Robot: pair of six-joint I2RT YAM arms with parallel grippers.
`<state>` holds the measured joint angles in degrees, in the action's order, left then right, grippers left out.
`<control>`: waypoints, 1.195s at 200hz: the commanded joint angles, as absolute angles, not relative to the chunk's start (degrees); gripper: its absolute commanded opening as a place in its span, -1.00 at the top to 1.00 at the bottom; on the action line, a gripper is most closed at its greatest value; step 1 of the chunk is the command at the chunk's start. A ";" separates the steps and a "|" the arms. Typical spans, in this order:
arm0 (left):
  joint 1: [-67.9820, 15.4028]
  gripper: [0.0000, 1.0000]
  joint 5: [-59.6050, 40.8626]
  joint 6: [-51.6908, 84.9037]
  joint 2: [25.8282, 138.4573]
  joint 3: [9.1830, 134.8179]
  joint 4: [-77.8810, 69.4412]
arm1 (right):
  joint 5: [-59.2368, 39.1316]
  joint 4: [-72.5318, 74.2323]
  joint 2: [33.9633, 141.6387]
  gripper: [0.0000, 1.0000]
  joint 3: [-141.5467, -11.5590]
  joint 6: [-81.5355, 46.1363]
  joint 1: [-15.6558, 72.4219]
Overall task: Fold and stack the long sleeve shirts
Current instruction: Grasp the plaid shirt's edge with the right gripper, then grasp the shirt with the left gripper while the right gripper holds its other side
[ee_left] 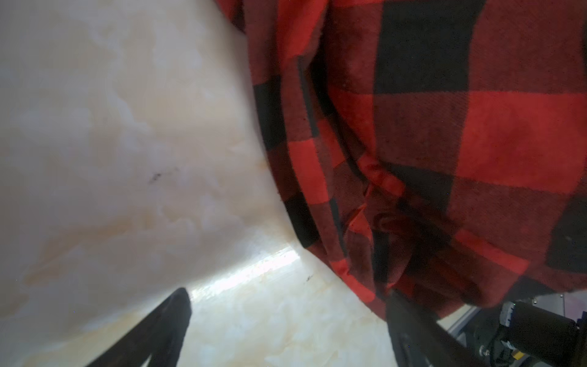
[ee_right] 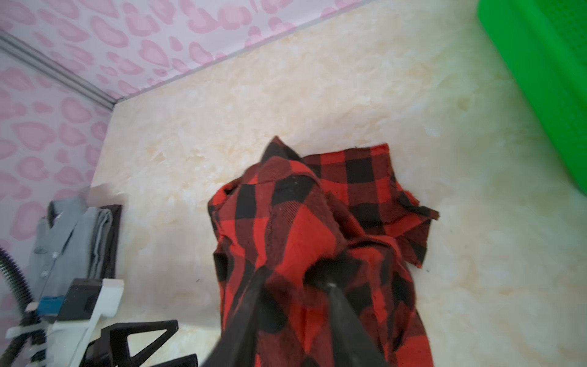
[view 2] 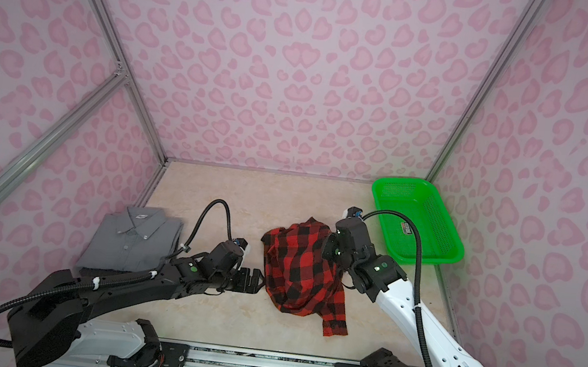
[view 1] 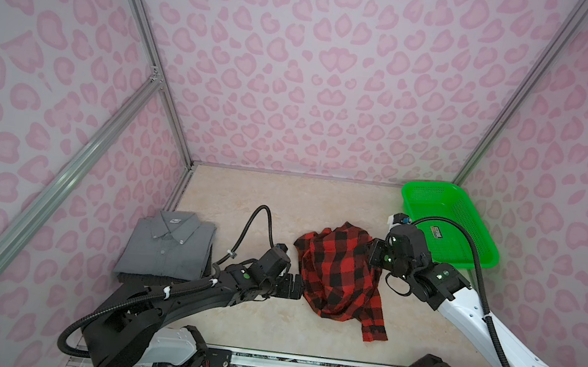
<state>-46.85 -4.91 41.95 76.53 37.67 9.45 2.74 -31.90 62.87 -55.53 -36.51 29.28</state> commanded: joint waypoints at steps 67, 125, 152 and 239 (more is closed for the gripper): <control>-49.30 -0.85 -4.43 43.48 87.99 41.47 2.84 | -6.34 -24.32 56.00 -0.26 -34.06 -35.53 18.46; -49.31 -0.39 -4.53 44.32 91.90 41.93 0.93 | -7.76 -13.21 64.59 -0.17 -27.77 -35.96 18.53; -49.31 -0.02 -4.56 44.73 93.02 42.27 0.49 | -10.36 -10.58 71.19 -0.11 -28.55 -35.82 18.52; -47.31 0.92 0.96 40.64 81.70 46.43 11.19 | -8.16 -16.09 65.11 1.00 -32.64 -34.91 19.75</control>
<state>-48.51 -1.85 42.76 86.06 44.38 6.42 -10.46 -11.35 68.82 -30.17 -36.18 19.35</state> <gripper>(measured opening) 0.058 0.048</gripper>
